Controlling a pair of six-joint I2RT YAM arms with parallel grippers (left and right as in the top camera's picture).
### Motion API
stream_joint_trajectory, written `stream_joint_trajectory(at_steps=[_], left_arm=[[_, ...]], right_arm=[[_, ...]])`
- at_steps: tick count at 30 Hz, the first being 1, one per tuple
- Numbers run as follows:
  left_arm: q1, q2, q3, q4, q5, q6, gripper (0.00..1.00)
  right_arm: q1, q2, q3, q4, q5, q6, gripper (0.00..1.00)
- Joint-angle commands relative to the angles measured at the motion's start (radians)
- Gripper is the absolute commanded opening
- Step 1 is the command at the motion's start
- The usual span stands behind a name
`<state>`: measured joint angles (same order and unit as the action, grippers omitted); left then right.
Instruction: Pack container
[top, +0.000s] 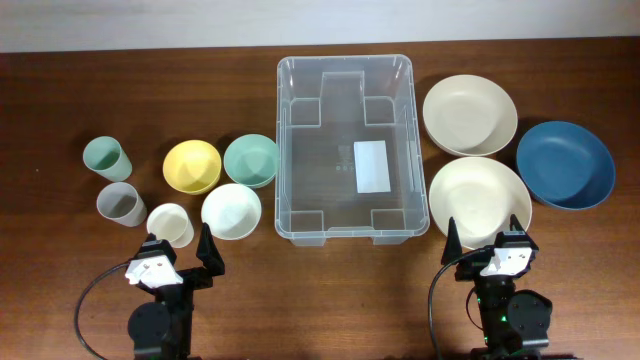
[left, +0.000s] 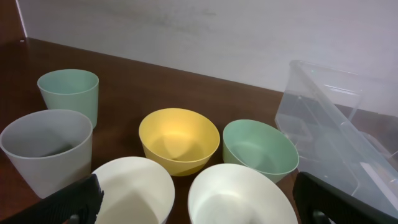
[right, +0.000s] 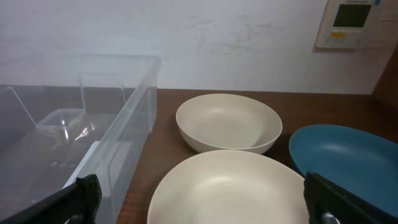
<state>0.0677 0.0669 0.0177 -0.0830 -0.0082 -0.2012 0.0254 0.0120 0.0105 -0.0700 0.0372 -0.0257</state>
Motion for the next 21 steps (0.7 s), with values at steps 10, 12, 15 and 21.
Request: stream_joint_trajectory(at_steps=[10,12,15,21], left_arm=[[-0.002,-0.009,-0.008,0.0,-0.007,0.016,1.0],[-0.002,-0.009,-0.008,0.0,-0.007,0.016,1.0],[-0.002,-0.009,-0.008,0.0,-0.007,0.016,1.0],[-0.002,-0.009,-0.008,0.0,-0.007,0.016,1.0]], right_arm=[[-0.006,-0.008,-0.005,0.002,0.048,0.009,0.99],[-0.006,-0.008,0.009,-0.011,0.092,0.084,0.99],[-0.008,0.003,0.1,-0.036,0.163,0.18,0.99],[-0.071,0.178,0.419,-0.267,0.242,0.178,0.99]])
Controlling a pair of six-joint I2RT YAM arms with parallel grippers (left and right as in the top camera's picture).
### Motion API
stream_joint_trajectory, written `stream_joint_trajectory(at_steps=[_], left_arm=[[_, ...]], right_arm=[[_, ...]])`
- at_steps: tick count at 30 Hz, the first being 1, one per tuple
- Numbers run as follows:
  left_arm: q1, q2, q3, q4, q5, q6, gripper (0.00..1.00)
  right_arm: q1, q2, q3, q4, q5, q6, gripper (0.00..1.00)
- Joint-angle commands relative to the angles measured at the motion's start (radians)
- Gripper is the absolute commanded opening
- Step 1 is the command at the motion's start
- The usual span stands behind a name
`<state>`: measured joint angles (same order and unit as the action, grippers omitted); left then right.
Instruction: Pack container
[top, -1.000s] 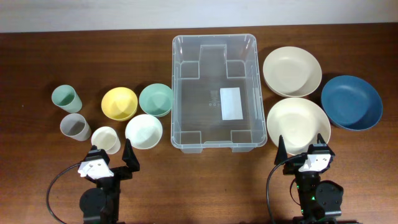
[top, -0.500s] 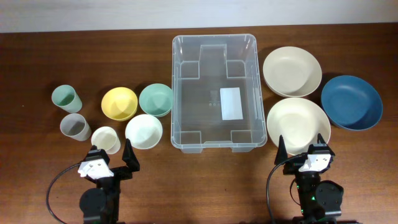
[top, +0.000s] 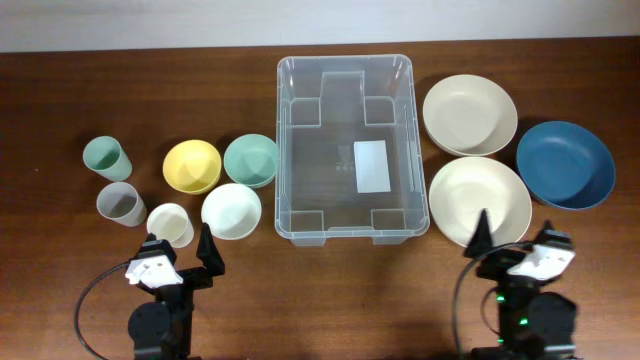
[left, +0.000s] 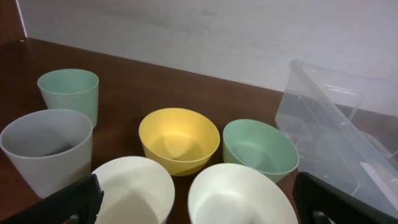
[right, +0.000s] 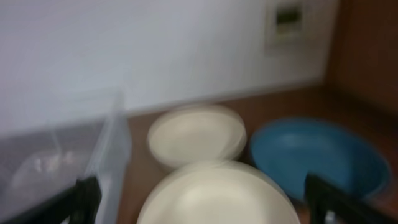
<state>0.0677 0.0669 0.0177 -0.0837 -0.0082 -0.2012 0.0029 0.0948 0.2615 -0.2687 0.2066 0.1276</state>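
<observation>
A clear plastic container (top: 345, 145) stands empty at the table's middle. To its left are a green cup (top: 104, 157), a grey cup (top: 120, 204), a cream cup (top: 170, 223), a yellow bowl (top: 191, 166), a green bowl (top: 250, 160) and a white bowl (top: 231, 210). To its right lie two cream bowls (top: 470, 115) (top: 480, 200) and a blue bowl (top: 565, 165). My left gripper (top: 178, 242) (left: 196, 205) is open just in front of the cream cup and white bowl. In front of the nearer cream bowl (right: 214, 196), my right gripper (top: 515, 232) (right: 202, 202) is open and holds nothing.
The container's near wall (top: 345, 232) lies between the two arms. A white wall (left: 205, 31) runs along the table's far edge. The right wrist view is blurred.
My right gripper has shifted to the right and turned, so its view now takes in more of the blue bowl. The left arm and all dishes stand as before.
</observation>
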Motion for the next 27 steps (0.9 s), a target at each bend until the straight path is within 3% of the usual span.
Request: stream_joint_trajectory(at_steps=[1,4,10,20,27], left_arm=[[-0.002,-0.009,-0.008,0.001,-0.007,0.016,1.0],[-0.002,-0.009,-0.008,0.001,-0.007,0.016,1.0],[-0.002,-0.009,-0.008,0.001,-0.007,0.016,1.0],[-0.002,-0.009,-0.008,0.001,-0.007,0.016,1.0],[-0.002,-0.009,-0.008,0.001,-0.007,0.016,1.0]], right_arm=[[-0.064,0.127,0.209,-0.099,0.072,0.014,0.99],[-0.119,0.24,0.329,-0.19,0.066,0.003,0.99],[-0.251,0.492,0.497,-0.322,-0.134,-0.094,0.99],[-0.591,0.973,0.526,-0.336,-0.546,-0.113,0.99],[-0.679,1.194,0.526,-0.32,-0.591,-0.113,0.99]])
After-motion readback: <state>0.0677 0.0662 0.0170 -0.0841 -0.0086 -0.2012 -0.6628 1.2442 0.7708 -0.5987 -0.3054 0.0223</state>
